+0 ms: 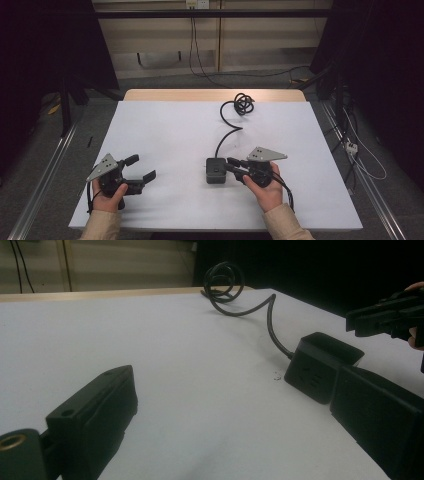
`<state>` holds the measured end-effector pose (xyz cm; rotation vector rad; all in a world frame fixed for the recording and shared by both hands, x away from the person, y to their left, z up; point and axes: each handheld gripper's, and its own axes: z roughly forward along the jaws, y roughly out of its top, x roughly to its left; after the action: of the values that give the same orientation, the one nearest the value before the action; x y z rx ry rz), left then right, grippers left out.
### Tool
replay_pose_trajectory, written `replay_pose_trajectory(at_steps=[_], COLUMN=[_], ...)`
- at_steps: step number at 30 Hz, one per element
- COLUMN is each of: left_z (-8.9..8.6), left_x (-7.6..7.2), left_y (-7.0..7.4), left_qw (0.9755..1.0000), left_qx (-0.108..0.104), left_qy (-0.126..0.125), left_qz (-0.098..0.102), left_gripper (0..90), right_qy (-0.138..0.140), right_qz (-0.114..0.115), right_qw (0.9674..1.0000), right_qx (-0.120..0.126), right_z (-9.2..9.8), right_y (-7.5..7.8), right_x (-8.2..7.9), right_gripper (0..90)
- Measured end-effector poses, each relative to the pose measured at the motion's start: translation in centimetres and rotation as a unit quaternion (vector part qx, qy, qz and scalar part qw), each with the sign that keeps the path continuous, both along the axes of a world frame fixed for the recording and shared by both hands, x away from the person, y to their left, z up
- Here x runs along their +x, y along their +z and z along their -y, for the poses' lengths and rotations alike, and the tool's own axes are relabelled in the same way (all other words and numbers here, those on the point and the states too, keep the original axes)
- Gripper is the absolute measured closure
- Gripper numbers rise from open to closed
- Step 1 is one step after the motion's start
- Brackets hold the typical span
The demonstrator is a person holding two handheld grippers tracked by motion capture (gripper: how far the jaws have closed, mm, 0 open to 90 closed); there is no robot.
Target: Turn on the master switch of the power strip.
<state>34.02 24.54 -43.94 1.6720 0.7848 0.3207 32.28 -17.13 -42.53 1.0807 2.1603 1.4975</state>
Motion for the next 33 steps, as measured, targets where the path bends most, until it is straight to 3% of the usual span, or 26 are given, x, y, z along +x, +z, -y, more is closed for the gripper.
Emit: replay_pose_trajectory(at_steps=[33], left_z=[0.0], left_x=[0.0], left_y=[0.0], left_qw=[1.0], left_qx=[0.001], left_qy=[0.0], left_qz=[0.0], left_gripper=[4.5], right_qy=[0.025], right_qz=[-0.005], right_qw=[0.9997], right_qx=[0.006], right_z=[-1.4], right_y=[0.0], right_x=[0.6], right_gripper=[90.0])
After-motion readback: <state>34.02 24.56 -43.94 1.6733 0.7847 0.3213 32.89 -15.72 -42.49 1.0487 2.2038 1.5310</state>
